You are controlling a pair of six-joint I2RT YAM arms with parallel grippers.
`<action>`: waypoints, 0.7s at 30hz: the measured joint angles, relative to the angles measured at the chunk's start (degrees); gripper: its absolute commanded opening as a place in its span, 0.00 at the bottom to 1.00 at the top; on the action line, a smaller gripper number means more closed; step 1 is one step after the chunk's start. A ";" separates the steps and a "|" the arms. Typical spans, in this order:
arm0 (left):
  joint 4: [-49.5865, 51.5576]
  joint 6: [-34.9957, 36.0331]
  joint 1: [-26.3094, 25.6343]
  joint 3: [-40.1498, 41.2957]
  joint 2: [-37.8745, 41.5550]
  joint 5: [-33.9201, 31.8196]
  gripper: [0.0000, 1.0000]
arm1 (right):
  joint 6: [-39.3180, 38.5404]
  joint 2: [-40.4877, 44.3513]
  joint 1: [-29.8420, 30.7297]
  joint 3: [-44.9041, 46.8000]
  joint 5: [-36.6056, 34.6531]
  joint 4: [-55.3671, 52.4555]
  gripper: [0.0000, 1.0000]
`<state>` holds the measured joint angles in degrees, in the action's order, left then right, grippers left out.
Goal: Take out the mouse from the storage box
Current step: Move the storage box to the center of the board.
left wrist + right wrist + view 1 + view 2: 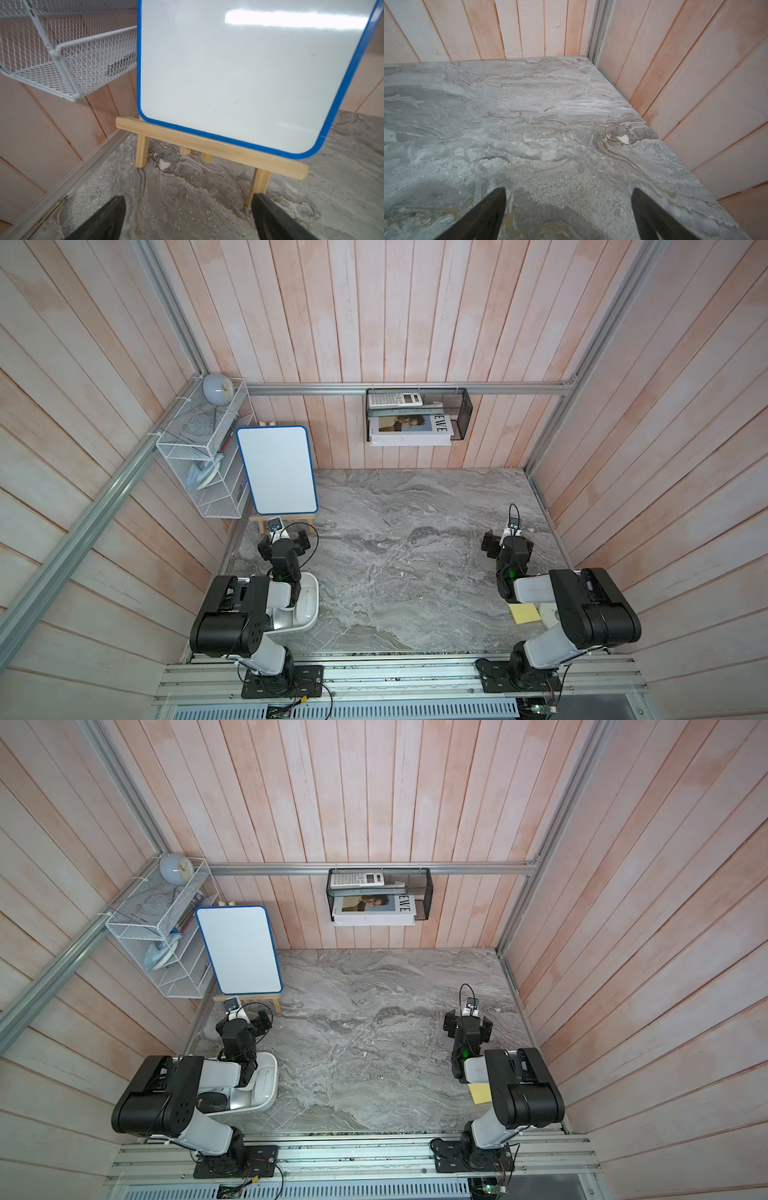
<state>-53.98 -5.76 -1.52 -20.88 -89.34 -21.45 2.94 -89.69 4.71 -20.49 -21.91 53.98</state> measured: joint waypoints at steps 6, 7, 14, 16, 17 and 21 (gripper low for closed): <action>0.00 0.00 0.00 0.00 0.00 0.00 1.00 | 0.00 0.00 0.00 -0.02 0.39 0.00 0.98; 0.00 0.00 0.00 0.00 0.00 0.00 1.00 | 0.00 0.00 0.00 -0.02 0.42 0.00 0.98; 0.00 0.00 0.00 0.00 0.00 0.00 1.00 | 0.00 0.00 0.00 -0.02 0.42 0.00 0.98; 0.00 -0.02 0.00 0.00 0.00 0.00 1.00 | 0.00 0.00 0.00 -0.02 0.42 0.00 0.98; 0.00 0.00 0.00 0.00 0.00 0.00 1.00 | 0.00 0.00 0.00 -0.02 0.42 0.00 0.98; -0.46 0.35 0.00 0.35 0.11 0.92 1.00 | -0.17 0.20 -0.04 0.68 1.66 1.27 0.98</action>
<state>-54.43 -5.41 -1.52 -20.53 -89.23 -20.53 2.76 -89.49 4.67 -19.81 -20.25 55.24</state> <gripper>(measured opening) 0.996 0.979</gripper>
